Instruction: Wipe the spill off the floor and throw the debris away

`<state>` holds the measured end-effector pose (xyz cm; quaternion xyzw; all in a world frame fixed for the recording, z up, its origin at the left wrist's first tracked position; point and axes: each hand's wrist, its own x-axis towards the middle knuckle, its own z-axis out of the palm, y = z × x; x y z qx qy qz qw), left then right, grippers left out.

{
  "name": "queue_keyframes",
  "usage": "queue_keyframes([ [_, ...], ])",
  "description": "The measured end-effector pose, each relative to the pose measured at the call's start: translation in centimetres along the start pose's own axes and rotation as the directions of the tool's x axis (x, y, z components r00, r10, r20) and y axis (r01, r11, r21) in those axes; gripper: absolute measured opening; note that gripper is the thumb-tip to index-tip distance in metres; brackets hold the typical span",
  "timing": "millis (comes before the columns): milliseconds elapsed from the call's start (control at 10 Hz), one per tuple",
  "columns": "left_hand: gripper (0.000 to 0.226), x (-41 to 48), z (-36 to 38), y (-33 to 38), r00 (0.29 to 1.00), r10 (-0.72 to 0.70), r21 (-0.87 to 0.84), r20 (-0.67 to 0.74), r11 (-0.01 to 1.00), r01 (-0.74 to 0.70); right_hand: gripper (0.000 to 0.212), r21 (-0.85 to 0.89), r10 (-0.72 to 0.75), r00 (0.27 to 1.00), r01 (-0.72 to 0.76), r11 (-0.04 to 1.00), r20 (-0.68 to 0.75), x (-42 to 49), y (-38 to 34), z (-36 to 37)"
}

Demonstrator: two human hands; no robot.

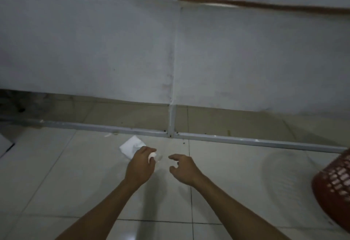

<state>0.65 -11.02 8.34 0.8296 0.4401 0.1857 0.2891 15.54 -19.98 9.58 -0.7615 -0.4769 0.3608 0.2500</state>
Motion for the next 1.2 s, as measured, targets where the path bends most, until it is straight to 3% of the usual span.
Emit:
queue_keyframes([
  [200, 0.034, 1.6, 0.5, -8.8, 0.976, -0.214, 0.015, -0.048, 0.976, 0.215, 0.045, -0.081, -0.067, 0.994, 0.074, 0.994, 0.086, 5.2, 0.3, 7.6],
  [300, 0.048, 2.9, 1.6, -12.0, 0.966, -0.259, 0.148, 0.016, 0.956, 0.254, 0.047, -0.186, -0.161, 0.972, 0.192, 0.964, 0.169, 7.0, 1.1, 10.8],
  [500, 0.06, 5.0, 3.8, -15.2, 0.948, -0.311, 0.268, 0.06, 0.92, 0.285, 0.058, -0.406, -0.175, 0.943, 0.283, 0.869, 0.283, 10.1, 3.1, 13.1],
  [700, 0.062, 6.7, 6.2, -15.4, 0.96, -0.267, 0.287, 0.082, 0.929, 0.234, 0.06, -0.479, -0.134, 0.98, 0.189, 0.857, 0.148, 14.3, 5.0, 10.6],
  [800, 0.063, 8.0, 7.1, -14.9, 0.955, -0.272, 0.289, 0.119, 0.93, 0.229, 0.063, -0.49, -0.066, 0.985, 0.138, 0.861, 0.161, 16.2, 5.7, 8.8],
  [1000, 0.064, 9.3, 6.6, -14.0, 0.912, -0.352, 0.311, 0.209, 0.908, 0.28, 0.057, -0.435, -0.067, 0.981, 0.142, 0.889, 0.183, 17.3, 5.2, 6.7],
  [1200, 0.063, 7.8, 3.5, -11.5, 0.917, -0.341, 0.32, 0.208, 0.909, 0.266, 0.056, -0.351, -0.061, 0.988, 0.109, 0.93, 0.145, 13.3, 3.9, 4.0],
])
